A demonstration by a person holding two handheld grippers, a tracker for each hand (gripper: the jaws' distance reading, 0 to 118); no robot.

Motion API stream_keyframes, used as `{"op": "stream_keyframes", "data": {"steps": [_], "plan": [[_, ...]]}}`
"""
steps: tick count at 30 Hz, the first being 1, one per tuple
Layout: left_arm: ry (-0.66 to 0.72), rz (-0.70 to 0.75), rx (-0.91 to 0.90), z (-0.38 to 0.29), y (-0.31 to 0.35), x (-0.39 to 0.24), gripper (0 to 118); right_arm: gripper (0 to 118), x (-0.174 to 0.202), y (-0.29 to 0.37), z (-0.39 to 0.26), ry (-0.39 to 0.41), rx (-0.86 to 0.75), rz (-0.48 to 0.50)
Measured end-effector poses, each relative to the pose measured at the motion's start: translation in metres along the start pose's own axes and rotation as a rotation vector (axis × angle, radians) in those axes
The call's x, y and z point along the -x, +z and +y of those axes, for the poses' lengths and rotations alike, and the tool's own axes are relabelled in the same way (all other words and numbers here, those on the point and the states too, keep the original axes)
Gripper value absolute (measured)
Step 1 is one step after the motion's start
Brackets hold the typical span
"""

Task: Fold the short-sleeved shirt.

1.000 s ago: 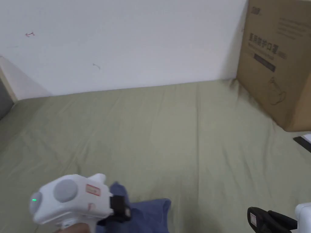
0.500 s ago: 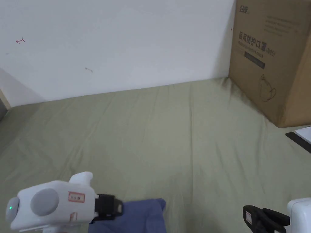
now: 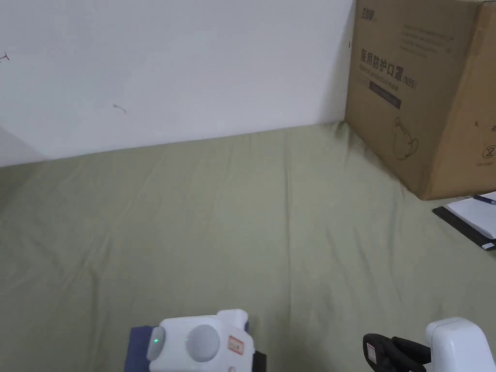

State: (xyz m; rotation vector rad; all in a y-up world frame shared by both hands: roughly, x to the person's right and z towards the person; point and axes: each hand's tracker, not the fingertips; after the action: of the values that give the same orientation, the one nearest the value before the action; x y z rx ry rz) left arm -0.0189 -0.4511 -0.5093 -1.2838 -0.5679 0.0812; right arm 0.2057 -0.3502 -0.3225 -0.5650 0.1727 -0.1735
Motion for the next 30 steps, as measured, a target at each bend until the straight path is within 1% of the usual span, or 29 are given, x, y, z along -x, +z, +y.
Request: {"op": "stream_keyframes", "data": {"steps": [1, 2, 4, 6, 7, 9, 11, 12, 14, 16, 17, 19, 20, 21, 22, 23, 24, 25, 26, 27, 28, 30], "plan": [[-0.015, -0.048, -0.007, -0.001, 0.005, -0.007, 0, 0, 0.002, 0.001, 0.000, 0.000, -0.001, 0.002], [-0.008, -0.175, -0.022, -0.002, 0.013, -0.014, 0, 0, 0.003, 0.002, 0.001, 0.000, -0.003, 0.007], [-0.013, -0.303, -0.109, -0.007, 0.041, -0.027, 0, 0, 0.007, 0.005, 0.003, -0.003, -0.014, 0.024], [-0.063, -0.322, -0.256, -0.014, 0.080, -0.036, 0, 0, 0.011, 0.010, 0.009, -0.010, -0.033, 0.049], [-0.096, -0.305, -0.347, -0.020, 0.105, -0.037, 0, 0, 0.012, 0.014, 0.013, -0.012, -0.048, 0.068], [-0.128, -0.242, -0.546, -0.036, 0.154, -0.037, 0, 0, 0.017, 0.023, 0.022, -0.005, -0.102, 0.087], [-0.086, -0.024, -0.804, -0.065, 0.200, -0.031, 0, 0, 0.024, 0.036, 0.035, 0.019, -0.180, 0.088], [-0.067, 0.044, -0.915, -0.079, 0.219, -0.027, 0, 0, 0.028, 0.043, 0.041, 0.028, -0.231, 0.079], [-0.044, 0.168, -1.069, -0.105, 0.244, -0.018, 0, 0, 0.034, 0.055, 0.050, 0.035, -0.328, 0.057], [-0.027, 0.299, -1.181, -0.125, 0.257, -0.012, 0, 0, 0.038, 0.063, 0.053, 0.047, -0.440, 0.038], [-0.034, 0.356, -1.229, -0.137, 0.260, -0.009, 0, 0, 0.041, 0.066, 0.053, 0.045, -0.493, 0.051], [-0.077, 0.442, -1.271, -0.155, 0.258, -0.004, 0, 0, 0.046, 0.070, 0.052, 0.040, -0.574, 0.047], [-0.110, 0.477, -1.276, -0.159, 0.251, -0.001, 0, 0, 0.049, 0.069, 0.047, 0.063, -0.630, 0.026], [-0.143, 0.502, -1.276, -0.165, 0.242, 0.005, 0, 0, 0.051, 0.066, 0.039, 0.106, -0.678, -0.018], [-0.169, 0.538, -1.276, -0.171, 0.228, 0.013, 0, 0, 0.054, 0.058, 0.029, 0.170, -0.720, -0.106], [-0.125, 0.576, -1.254, -0.175, 0.215, 0.022, 0, 0, 0.056, 0.046, 0.018, 0.216, -0.717, -0.221], [-0.065, 0.631, -1.221, -0.174, 0.206, 0.026, 0, 0, 0.058, 0.035, 0.011, 0.222, -0.674, -0.323], [0.013, 0.666, -1.191, -0.174, 0.200, 0.030, 0, 0, 0.059, 0.030, 0.008, 0.201, -0.631, -0.385], [0.053, 0.686, -1.176, -0.177, 0.199, 0.032, 0, 0, 0.059, 0.027, 0.005, 0.152, -0.586, -0.396], [0.077, 0.658, -1.188, -0.180, 0.200, 0.034, 0, 0, 0.056, 0.025, 0.002, 0.103, -0.565, -0.370], [0.083, 0.618, -1.209, -0.182, 0.203, 0.034, 0, 0, 0.055, 0.026, -0.002, 0.085, -0.568, -0.343], [0.064, 0.629, -1.224, -0.184, 0.204, 0.032, 0, 0, 0.057, 0.026, -0.007, 0.109, -0.575, -0.380]]}}
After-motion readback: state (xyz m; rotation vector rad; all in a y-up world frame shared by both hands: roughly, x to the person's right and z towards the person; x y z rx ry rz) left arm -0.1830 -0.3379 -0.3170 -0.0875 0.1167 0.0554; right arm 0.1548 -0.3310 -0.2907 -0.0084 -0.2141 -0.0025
